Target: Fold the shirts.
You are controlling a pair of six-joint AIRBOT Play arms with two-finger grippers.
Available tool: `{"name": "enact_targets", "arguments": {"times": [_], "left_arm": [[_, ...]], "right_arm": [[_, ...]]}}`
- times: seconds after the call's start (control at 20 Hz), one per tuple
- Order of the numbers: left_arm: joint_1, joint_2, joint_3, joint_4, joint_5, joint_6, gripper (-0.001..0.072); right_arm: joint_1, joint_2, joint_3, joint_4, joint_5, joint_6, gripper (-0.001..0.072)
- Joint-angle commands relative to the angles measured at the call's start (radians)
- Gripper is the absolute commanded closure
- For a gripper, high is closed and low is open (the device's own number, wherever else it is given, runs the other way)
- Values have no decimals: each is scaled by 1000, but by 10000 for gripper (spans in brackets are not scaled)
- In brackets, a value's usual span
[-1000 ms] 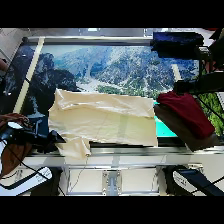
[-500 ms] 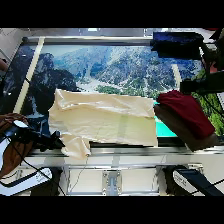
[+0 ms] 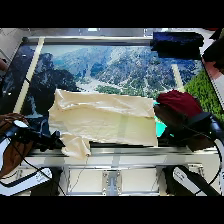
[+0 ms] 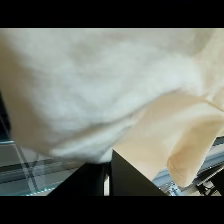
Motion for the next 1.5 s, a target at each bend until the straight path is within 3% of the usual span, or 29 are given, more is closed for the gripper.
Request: {"name": "enact_targets", "arguments": {"times": [0.0,0.35,0.5,0.55,0.6,0.8,0.95,1.1,1.2,1.3,1.4,1.45], "left_arm": [[0,-1,0,-3,-2,4,694],[0,-1,0,-3,-1,4,694],[0,-1,0,-3,-1,4,694],[0,-1,0,-3,-1,10,694],[0,-1,2,-3,-2,12,694],[2,65,15,-27,-43,11,694],[2,223,46,-29,-133,11,694],[3,410,105,-72,-140,10,694],[3,515,169,-160,-56,6,695],[0,577,233,-257,143,3,696],[-20,558,285,-254,315,3,697],[-37,513,313,-253,312,5,697]], "right_arm": [[-26,-71,-152,153,81,-74,200],[-26,-87,-154,171,247,-51,223],[-26,-86,-154,171,277,-39,500],[-26,-86,-154,171,277,-39,628],[-26,-86,-153,172,274,-38,701],[-26,-45,-111,175,134,-54,700],[-26,55,-18,175,-16,-60,701],[-26,191,117,174,-120,-58,700],[-26,251,202,175,-100,-38,700],[-9,258,279,175,-73,-29,701],[51,228,332,173,3,-29,701],[90,199,353,169,76,-29,701]]}}
